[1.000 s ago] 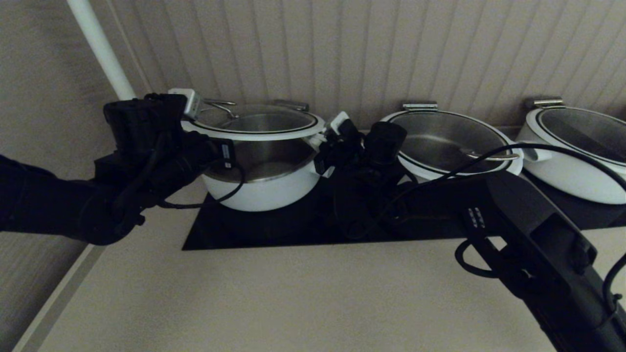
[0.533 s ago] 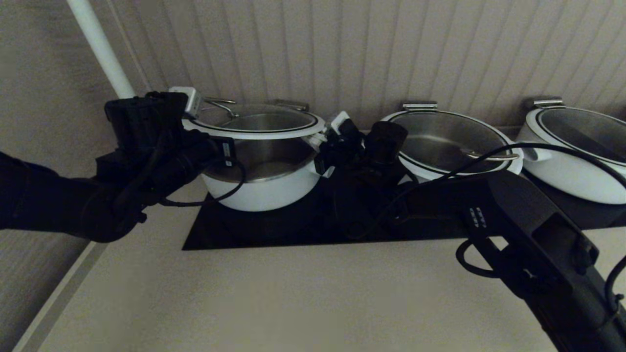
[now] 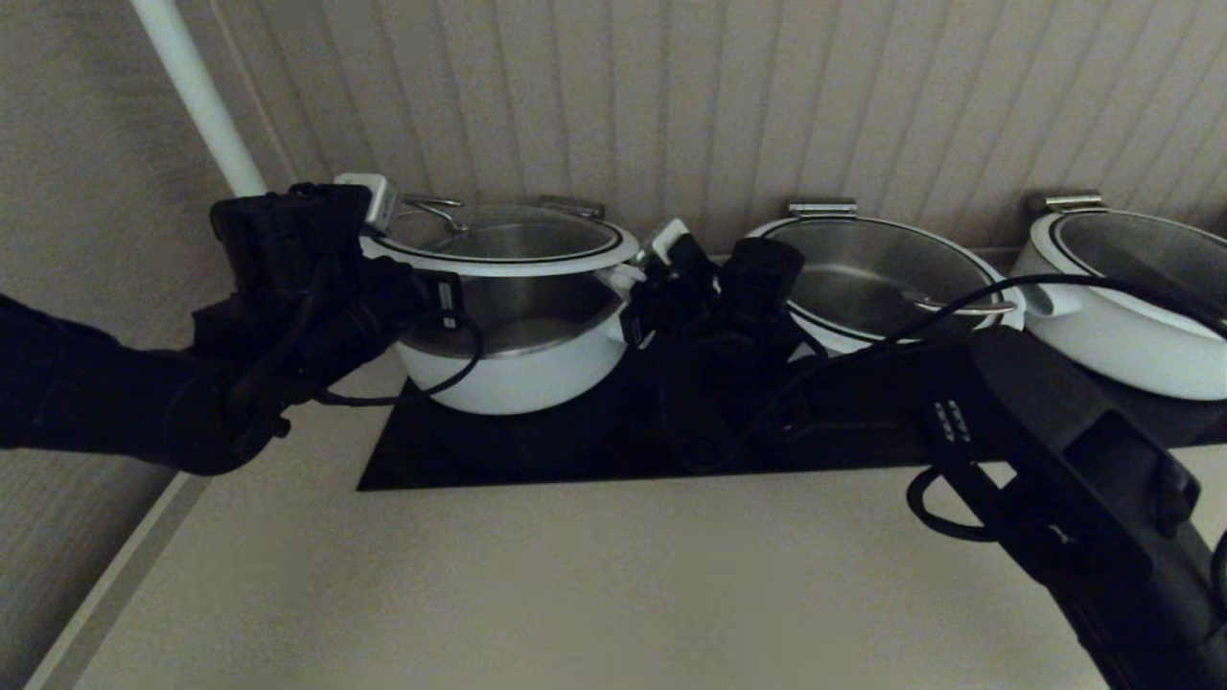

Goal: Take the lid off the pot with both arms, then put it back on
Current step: Open the pot lid completely

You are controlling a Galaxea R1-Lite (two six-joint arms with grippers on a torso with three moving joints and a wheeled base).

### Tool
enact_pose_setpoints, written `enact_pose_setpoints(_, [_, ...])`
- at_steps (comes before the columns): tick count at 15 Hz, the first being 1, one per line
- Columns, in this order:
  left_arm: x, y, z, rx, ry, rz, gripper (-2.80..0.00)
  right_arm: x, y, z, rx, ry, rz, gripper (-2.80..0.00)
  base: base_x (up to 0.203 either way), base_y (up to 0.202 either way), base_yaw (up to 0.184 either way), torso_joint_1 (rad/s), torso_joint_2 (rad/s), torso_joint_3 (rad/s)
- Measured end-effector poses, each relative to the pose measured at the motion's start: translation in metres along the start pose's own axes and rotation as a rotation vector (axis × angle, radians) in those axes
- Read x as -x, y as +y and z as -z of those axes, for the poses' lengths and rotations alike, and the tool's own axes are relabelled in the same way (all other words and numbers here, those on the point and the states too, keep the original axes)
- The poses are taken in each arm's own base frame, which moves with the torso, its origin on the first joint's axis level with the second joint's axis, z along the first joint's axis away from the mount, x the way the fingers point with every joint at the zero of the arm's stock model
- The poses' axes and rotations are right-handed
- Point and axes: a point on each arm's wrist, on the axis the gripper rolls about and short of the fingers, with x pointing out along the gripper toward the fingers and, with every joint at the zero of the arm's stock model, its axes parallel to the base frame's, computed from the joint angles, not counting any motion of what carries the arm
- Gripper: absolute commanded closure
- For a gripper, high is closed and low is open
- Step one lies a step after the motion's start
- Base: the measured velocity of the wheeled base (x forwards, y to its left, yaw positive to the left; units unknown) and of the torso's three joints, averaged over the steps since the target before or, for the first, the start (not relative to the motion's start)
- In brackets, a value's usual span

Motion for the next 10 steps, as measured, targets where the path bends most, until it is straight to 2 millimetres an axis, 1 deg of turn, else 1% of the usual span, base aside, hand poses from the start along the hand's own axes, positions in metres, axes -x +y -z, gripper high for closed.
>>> enact_pose_setpoints(4, [0.0,0.0,0.0,0.0,-0.002,0.0,0.0,0.004,0.001,-0.002,-0.01,0.026,-0.01,0.0,0.0,0.0,0.0,0.0,0.0,0.0])
enact_pose_setpoints(8, [-0.005,-0.001,-0.007,0.001,-0.025,0.002,0.0,0.005,-0.001,-0.009,-0.016,0.035,-0.022,0.0,0.0,0.0,0.0,0.0,0.0,0.0])
enact_pose_setpoints(10, [-0.007,-0.001,-0.007,0.001,-0.025,0.001,0.0,0.006,-0.002,-0.012,-0.014,0.032,-0.022,0.0,0.0,0.0,0.0,0.0,0.0,0.0])
